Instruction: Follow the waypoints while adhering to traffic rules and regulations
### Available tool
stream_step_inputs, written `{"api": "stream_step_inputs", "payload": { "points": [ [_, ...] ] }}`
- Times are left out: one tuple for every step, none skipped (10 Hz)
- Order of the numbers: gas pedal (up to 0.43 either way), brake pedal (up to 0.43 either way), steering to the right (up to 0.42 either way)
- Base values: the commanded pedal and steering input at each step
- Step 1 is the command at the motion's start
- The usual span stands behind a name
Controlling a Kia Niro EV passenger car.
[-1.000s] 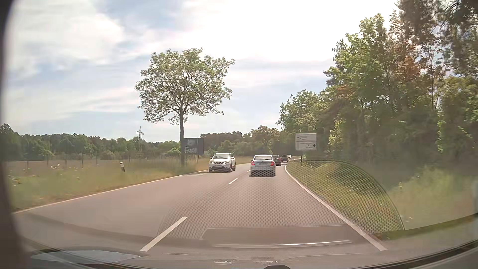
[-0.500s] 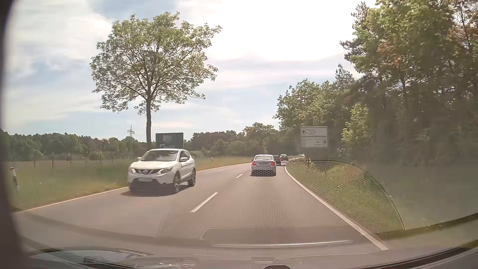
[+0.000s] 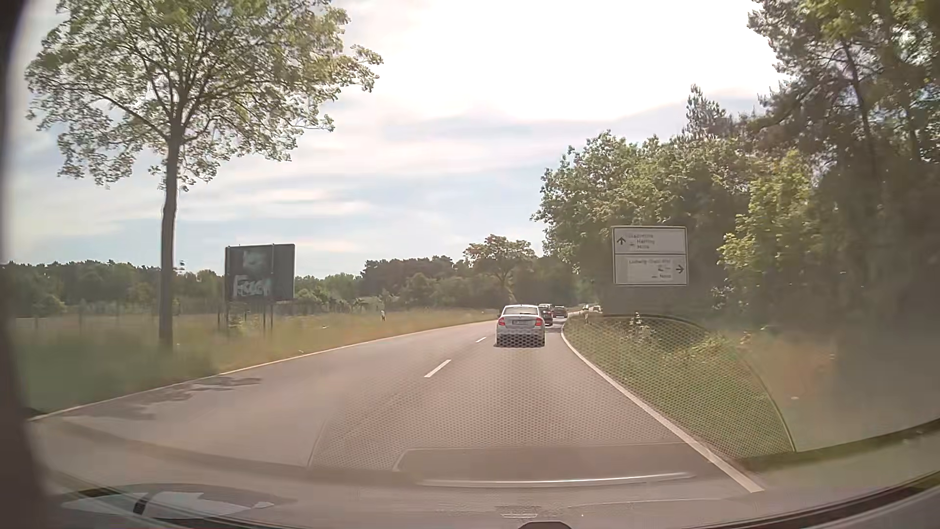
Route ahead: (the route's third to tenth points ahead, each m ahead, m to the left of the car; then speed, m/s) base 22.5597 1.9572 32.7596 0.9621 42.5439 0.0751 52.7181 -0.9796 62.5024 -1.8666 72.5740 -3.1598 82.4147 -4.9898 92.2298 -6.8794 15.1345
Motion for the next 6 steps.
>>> {"api": "stream_step_inputs", "payload": {
  "points": [
    [0.169,0.0,0.012],
    [0.169,0.0,0.012],
    [0.169,0.0,0.012],
    [0.177,0.0,0.012],
    [0.177,0.0,0.012],
    [0.177,0.0,0.012]
  ]
}}
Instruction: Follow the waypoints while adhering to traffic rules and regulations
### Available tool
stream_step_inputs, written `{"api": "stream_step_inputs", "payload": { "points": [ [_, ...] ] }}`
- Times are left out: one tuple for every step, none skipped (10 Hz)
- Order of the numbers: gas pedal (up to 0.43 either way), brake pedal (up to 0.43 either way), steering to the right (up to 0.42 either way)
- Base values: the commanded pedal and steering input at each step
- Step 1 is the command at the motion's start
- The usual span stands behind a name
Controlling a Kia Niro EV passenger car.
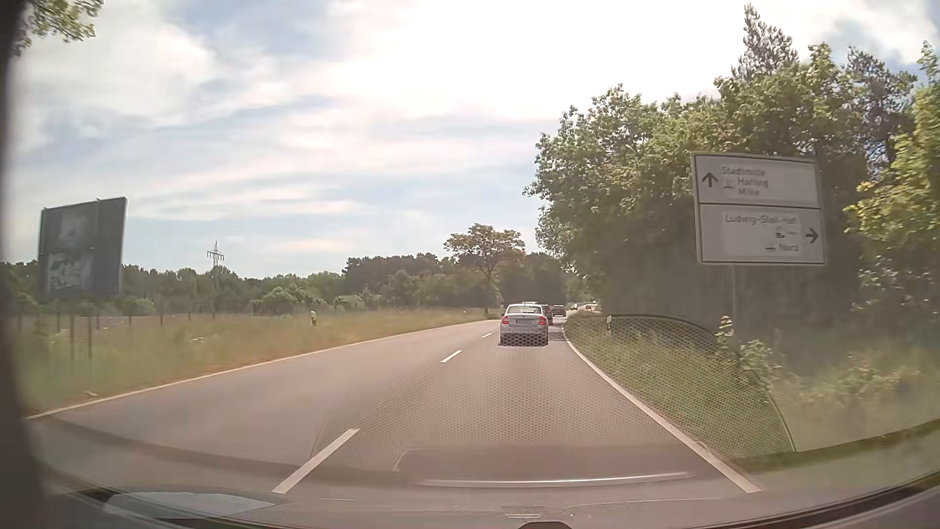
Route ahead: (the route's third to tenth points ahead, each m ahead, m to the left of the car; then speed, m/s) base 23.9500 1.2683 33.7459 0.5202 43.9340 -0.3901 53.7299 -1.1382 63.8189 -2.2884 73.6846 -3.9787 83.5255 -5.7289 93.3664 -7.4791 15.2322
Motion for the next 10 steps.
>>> {"api": "stream_step_inputs", "payload": {
  "points": [
    [0.189,0.0,0.012],
    [0.189,0.0,0.012],
    [0.189,0.0,0.012],
    [0.189,0.0,0.012],
    [0.189,0.0,0.012],
    [0.189,0.0,0.012],
    [0.189,0.0,0.012],
    [0.189,0.0,0.012],
    [0.189,0.0,0.012],
    [0.189,0.0,0.012]
  ]
}}
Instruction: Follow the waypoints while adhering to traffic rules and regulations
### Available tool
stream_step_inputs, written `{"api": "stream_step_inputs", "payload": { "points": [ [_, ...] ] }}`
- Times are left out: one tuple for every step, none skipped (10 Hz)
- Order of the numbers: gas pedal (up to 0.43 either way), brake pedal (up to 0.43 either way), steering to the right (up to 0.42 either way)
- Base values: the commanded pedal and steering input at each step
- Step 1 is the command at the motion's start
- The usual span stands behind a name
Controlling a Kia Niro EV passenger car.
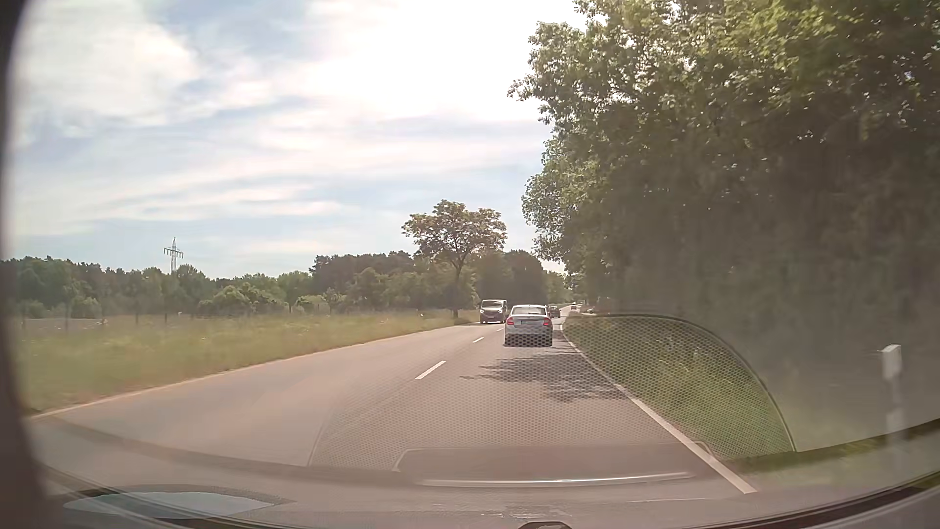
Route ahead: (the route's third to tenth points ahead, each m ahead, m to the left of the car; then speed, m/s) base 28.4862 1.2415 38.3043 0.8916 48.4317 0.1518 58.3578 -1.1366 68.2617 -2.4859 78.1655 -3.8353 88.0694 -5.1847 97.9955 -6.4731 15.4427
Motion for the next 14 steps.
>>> {"api": "stream_step_inputs", "payload": {
  "points": [
    [0.189,0.0,0.012],
    [0.189,0.0,0.012],
    [0.189,0.0,0.013],
    [0.189,0.0,0.013],
    [0.169,0.0,0.013],
    [0.138,0.0,0.012],
    [0.13,0.0,0.013],
    [0.118,0.0,0.012],
    [0.098,0.0,0.013],
    [0.087,0.0,0.012],
    [0.079,0.0,0.012],
    [0.067,0.0,0.012],
    [0.067,0.0,0.011],
    [0.067,0.0,0.011]
  ]
}}
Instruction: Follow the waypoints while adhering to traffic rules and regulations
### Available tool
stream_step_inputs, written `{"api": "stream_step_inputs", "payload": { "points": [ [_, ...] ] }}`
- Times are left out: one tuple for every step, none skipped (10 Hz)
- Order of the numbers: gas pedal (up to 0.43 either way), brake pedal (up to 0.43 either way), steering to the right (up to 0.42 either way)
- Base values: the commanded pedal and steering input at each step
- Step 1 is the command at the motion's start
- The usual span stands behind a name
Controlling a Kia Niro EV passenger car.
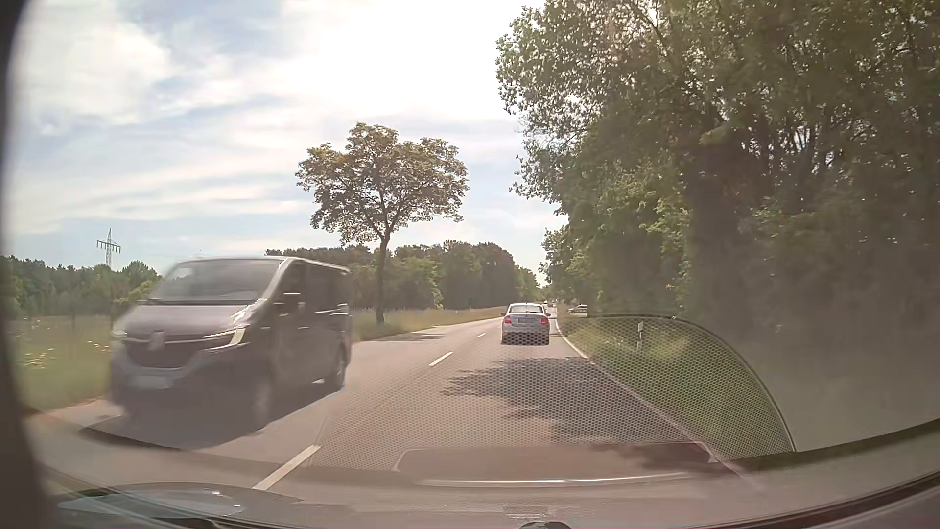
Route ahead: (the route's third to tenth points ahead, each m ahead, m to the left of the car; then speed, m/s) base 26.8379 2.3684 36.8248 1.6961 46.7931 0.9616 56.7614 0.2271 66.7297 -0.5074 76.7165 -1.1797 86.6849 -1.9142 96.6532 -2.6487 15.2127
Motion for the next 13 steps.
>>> {"api": "stream_step_inputs", "payload": {
  "points": [
    [0.067,0.0,0.011],
    [0.067,0.0,0.011],
    [0.067,0.0,0.011],
    [0.067,0.0,0.011],
    [0.067,0.0,0.011],
    [0.067,0.0,0.011],
    [0.067,0.0,0.011],
    [0.079,0.0,0.01],
    [0.087,0.0,0.011],
    [0.087,0.0,0.011],
    [0.098,0.0,0.01],
    [0.098,0.0,0.011],
    [0.098,0.0,0.011]
  ]
}}
